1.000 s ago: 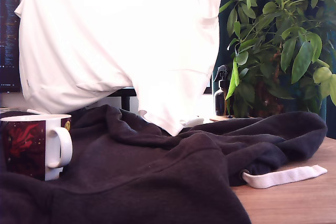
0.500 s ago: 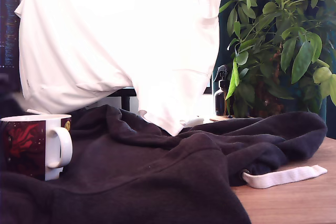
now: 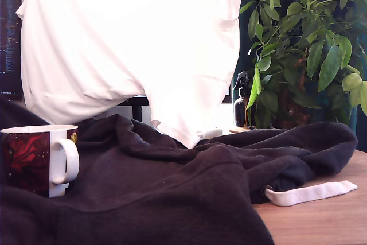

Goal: Pick the grey coffee capsule and place it inside the red coffee cup

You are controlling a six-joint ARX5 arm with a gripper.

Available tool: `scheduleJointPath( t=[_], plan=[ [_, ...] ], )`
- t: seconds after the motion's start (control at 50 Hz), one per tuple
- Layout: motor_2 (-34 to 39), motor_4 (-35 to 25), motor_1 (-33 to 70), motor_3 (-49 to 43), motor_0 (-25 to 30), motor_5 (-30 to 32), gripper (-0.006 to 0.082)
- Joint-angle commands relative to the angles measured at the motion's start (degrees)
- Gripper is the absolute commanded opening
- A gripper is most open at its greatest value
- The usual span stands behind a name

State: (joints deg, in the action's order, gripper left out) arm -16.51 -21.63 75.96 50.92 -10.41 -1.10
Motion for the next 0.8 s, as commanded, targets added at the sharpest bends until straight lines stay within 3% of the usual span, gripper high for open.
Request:
scheduleJointPath(
  t=[0.0,0.2,0.36,0.66,0.78],
  plan=[
    [-0.5,3.9,-0.8,0.1,-0.3,3.3,0.0162],
    [-0.8,14.2,-0.8,-0.1,-0.3,9.1,0.0175],
    [-1.2,14.6,-0.8,-0.4,-0.3,10.1,0.0386],
    [-1.9,12.6,-1.0,0.0,1.5,8.5,0.0355],
    [-1.9,11.8,-1.0,-1.1,2.3,6.1,0.0231]
  ],
)
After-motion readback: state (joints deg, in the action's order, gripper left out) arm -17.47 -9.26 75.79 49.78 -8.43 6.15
